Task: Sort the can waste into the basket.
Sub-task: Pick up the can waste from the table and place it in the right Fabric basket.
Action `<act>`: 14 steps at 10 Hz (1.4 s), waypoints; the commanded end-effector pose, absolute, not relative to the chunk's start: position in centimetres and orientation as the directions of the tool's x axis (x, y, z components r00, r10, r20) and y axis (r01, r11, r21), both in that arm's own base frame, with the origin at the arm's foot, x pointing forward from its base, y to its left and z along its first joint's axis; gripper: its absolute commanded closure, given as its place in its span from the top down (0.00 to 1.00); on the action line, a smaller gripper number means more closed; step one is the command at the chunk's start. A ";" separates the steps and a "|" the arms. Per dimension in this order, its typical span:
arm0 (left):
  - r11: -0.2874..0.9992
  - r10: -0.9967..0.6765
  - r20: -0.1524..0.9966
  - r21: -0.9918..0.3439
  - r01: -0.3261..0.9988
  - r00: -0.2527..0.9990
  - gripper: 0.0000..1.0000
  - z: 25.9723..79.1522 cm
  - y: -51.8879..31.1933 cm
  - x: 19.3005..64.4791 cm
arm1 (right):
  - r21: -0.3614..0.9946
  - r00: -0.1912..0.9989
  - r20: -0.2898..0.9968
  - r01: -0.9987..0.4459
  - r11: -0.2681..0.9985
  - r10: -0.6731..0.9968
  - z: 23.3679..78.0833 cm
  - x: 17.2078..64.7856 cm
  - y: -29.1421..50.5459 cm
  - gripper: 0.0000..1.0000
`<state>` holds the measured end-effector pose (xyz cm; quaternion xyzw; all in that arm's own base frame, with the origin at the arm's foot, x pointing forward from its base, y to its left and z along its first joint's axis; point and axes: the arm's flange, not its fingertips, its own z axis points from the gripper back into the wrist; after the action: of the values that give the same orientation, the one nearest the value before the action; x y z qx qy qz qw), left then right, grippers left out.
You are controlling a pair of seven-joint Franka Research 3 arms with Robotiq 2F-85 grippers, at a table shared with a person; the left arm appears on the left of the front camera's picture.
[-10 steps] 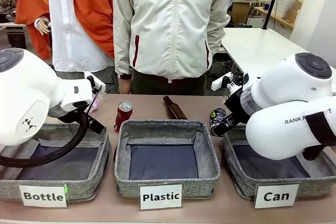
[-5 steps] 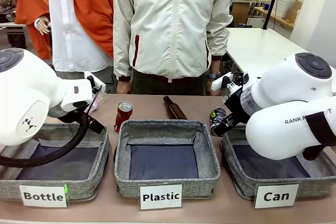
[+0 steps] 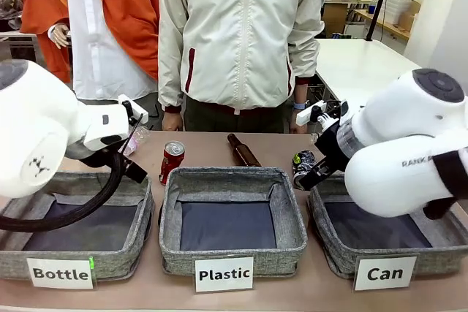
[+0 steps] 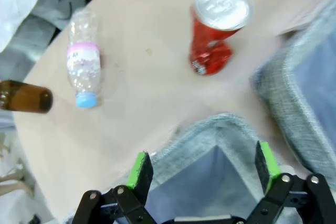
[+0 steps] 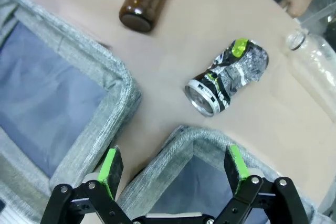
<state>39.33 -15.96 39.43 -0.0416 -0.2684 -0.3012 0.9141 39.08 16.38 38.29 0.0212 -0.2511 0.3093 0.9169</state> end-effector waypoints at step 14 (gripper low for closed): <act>0.528 0.591 0.508 -0.831 0.176 0.627 1.00 40.5 23.4 21.3 | 0.900 0.700 0.323 -0.020 0.435 -0.636 43.9 24.3 -22.3 1.00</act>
<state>20.71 28.21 41.68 -0.4685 -0.3933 0.1356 0.7794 24.05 -24.02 44.71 0.5115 -0.3240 -0.1820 0.7748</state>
